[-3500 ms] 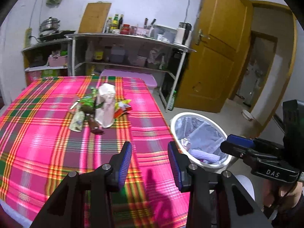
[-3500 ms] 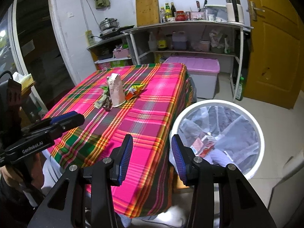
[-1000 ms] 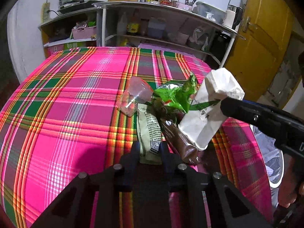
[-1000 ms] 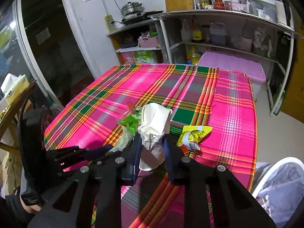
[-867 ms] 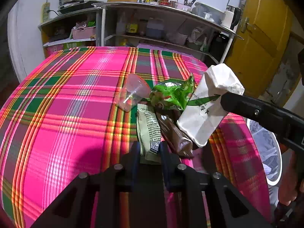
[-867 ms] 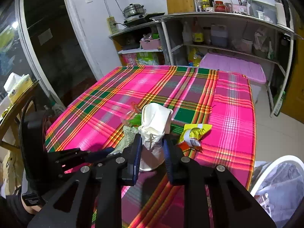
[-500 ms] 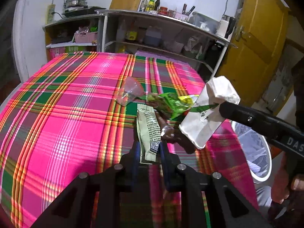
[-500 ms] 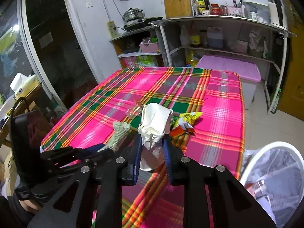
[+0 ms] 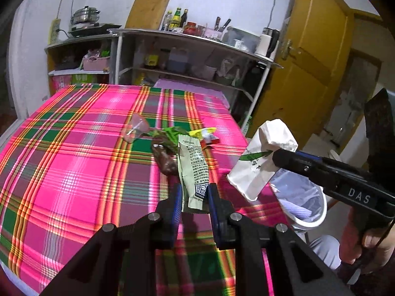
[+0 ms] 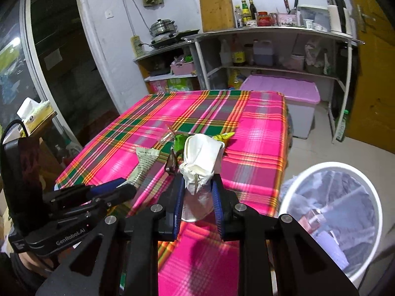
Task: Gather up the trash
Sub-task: 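Carry the packet with the left gripper while the right carries the paper cup to the bin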
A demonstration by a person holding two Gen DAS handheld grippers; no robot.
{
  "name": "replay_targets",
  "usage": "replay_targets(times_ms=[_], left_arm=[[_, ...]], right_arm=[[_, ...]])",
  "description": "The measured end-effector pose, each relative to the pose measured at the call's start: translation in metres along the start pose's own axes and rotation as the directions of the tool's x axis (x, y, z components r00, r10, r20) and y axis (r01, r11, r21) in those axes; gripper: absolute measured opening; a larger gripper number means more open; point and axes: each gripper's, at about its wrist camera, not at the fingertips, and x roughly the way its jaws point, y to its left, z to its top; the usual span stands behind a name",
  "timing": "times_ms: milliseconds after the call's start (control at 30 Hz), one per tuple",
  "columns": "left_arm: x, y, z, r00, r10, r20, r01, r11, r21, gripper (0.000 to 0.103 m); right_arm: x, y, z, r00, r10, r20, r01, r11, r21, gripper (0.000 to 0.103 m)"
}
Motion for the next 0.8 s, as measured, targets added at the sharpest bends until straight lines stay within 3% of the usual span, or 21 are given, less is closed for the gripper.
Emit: replay_targets(times_ms=[333, 800], left_arm=[[-0.015, -0.033, -0.004, 0.999, -0.037, 0.016, 0.037, 0.998, 0.045, 0.021], [-0.007, -0.072, -0.004, 0.996, -0.092, -0.003, 0.092, 0.990, 0.103, 0.021]], right_arm=[[-0.031, -0.012, -0.011, 0.999, -0.036, 0.036, 0.035, 0.999, 0.023, 0.023], [-0.055, -0.052, -0.025, 0.994, -0.101, 0.053, 0.095, 0.990, 0.106, 0.023]])
